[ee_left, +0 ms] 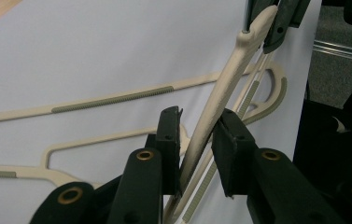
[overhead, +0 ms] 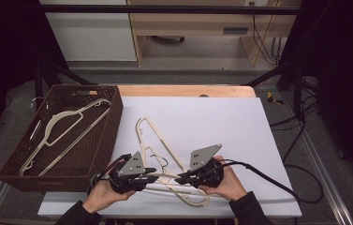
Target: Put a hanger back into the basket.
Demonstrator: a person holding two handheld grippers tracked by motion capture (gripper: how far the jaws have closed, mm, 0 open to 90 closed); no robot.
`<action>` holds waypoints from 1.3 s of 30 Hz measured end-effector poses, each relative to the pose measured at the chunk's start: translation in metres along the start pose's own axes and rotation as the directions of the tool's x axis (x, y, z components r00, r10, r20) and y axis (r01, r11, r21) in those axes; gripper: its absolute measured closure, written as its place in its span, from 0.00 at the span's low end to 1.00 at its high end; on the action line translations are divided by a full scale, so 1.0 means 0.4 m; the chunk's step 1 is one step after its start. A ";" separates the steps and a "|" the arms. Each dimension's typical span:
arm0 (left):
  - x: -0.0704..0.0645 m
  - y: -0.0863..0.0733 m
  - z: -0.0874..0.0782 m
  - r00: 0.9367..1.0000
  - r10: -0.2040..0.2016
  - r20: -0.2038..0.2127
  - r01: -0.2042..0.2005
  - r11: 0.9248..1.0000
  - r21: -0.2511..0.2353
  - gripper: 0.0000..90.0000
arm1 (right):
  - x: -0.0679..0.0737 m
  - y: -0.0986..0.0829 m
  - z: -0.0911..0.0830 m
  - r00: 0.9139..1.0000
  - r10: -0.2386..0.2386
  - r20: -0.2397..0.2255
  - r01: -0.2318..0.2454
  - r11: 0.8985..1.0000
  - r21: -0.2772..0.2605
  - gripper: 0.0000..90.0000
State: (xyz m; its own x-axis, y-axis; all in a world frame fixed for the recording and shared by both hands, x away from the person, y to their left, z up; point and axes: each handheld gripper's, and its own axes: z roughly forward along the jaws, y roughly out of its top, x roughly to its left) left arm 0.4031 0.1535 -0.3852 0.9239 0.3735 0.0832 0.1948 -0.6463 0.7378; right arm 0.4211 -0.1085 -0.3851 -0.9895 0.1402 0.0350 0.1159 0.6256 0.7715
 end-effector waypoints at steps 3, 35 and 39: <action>-0.003 0.003 -0.004 1.000 -0.006 -0.001 0.006 1.000 0.008 0.82 | 0.000 0.001 0.000 1.000 0.008 0.008 -0.008 1.000 -0.007 0.95; 0.002 0.060 -0.148 0.986 -0.162 -0.038 0.157 0.980 -0.122 0.96 | -0.023 -0.149 -0.198 0.830 0.358 0.428 -0.193 0.904 -0.382 0.22; 0.019 0.092 -0.200 0.986 -0.154 -0.059 0.144 0.980 -0.139 0.96 | -0.020 -0.173 -0.216 0.810 0.380 0.446 -0.205 0.897 -0.391 0.19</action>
State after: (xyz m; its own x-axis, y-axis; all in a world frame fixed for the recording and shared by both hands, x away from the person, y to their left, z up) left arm 0.3910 0.1858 -0.3039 0.8620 0.5069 0.0080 0.2785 -0.4866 0.8281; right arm 0.4134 -0.2191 -0.3837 -0.7195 0.6935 0.0379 0.2731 0.2323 0.9335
